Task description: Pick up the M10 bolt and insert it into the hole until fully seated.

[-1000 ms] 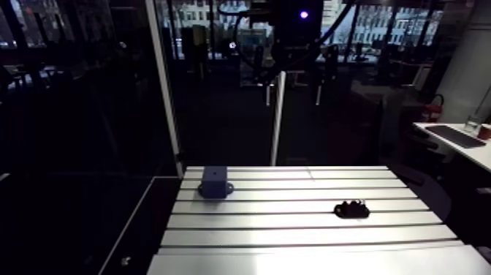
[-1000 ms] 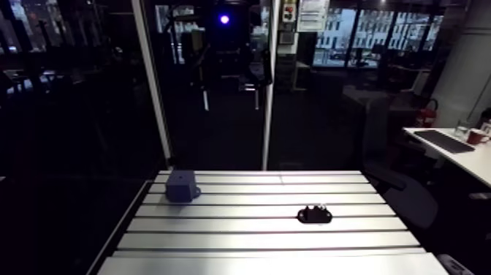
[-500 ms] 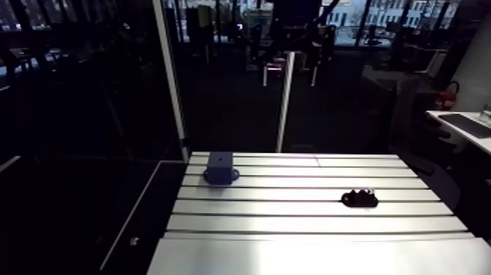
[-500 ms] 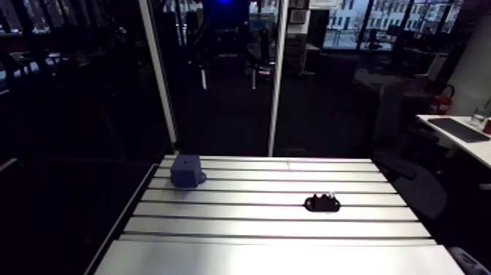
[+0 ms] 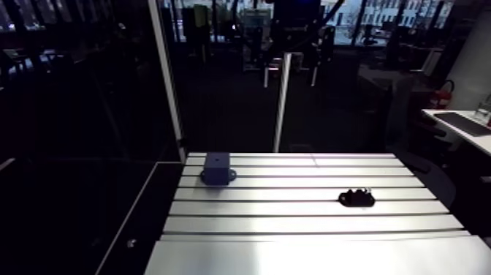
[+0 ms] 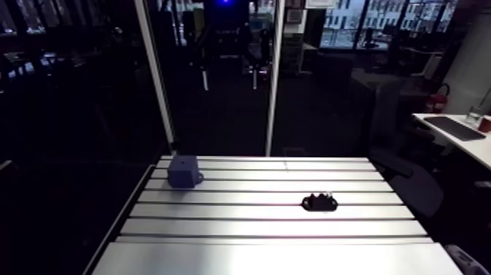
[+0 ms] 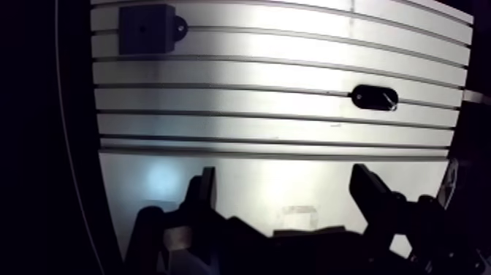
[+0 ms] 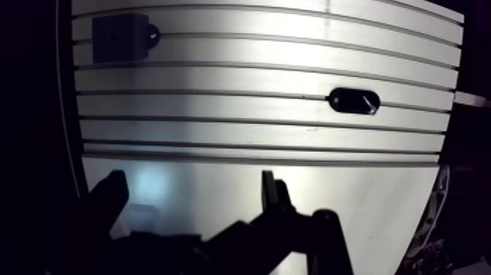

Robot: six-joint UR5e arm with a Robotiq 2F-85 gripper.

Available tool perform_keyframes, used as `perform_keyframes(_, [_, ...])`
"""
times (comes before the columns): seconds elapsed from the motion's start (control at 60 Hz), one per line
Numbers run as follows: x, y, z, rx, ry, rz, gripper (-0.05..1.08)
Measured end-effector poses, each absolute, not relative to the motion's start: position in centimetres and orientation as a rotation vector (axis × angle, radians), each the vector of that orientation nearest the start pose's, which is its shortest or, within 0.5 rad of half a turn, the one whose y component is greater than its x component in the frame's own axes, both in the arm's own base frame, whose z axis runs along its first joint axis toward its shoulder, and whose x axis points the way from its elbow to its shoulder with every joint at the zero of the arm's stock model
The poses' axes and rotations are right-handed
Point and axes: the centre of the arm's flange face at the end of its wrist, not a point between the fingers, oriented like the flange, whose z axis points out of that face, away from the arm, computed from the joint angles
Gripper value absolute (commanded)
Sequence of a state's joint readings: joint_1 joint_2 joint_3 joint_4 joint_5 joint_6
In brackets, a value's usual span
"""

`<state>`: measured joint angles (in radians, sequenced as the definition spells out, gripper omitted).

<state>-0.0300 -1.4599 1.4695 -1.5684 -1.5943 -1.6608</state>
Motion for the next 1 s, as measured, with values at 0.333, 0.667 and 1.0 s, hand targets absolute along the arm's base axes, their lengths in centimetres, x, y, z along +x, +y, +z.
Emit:
perform_keyframes(0.333, [-54.8,-6.4,47.9,-0.113,3.161,0.048,0.01])
perform_keyframes(0.667, [-55.0,-0.2,46.2,-0.122,3.205,0.069,0.01])
perform_keyframes(1.0, [-54.8,5.0,42.9,-0.184,3.253,0.097,0.01])
